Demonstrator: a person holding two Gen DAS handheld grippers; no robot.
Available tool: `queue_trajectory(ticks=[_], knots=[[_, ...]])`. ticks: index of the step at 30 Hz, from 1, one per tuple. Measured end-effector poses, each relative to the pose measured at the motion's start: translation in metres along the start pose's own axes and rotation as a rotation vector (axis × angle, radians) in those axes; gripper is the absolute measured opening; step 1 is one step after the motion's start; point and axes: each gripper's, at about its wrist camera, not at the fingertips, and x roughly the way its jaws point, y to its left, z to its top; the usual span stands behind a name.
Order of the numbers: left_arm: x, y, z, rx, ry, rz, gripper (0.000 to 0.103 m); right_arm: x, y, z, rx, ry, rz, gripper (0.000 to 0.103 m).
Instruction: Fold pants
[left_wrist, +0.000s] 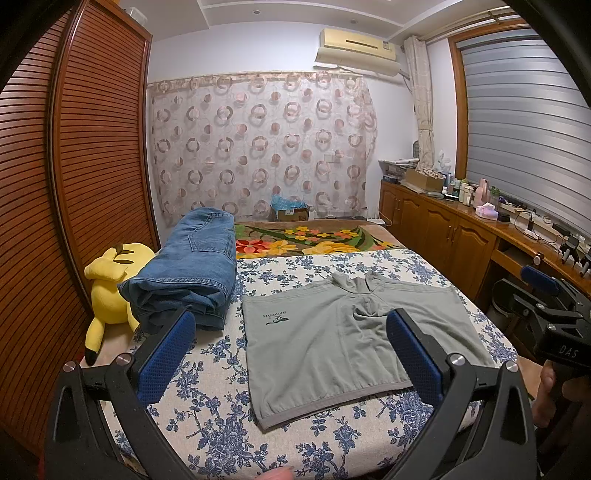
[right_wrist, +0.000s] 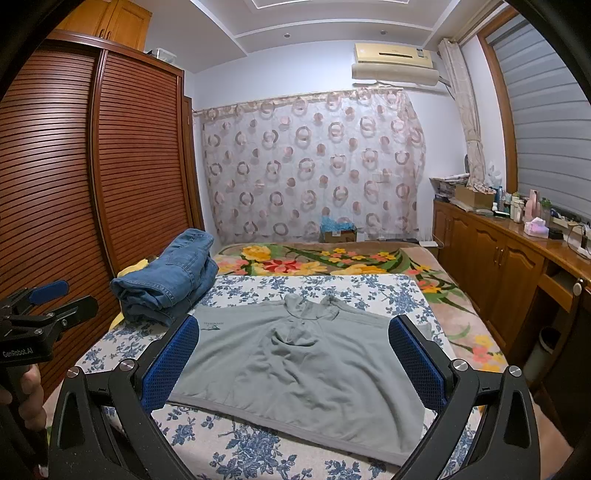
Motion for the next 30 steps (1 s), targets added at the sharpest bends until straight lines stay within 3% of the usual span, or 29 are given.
queue_trajectory(ticks=[4,30], knots=[[-0.013,-0.002,0.015,0.004,-0.005,-0.001,0.103,0.0,0.001,0.001,0.001,-0.003,0.001,0.102],[-0.014,-0.001,0.015,0.003,0.008,-0.002,0.103,0.0,-0.001,0.0,0.009,-0.008,0.006,0.102]])
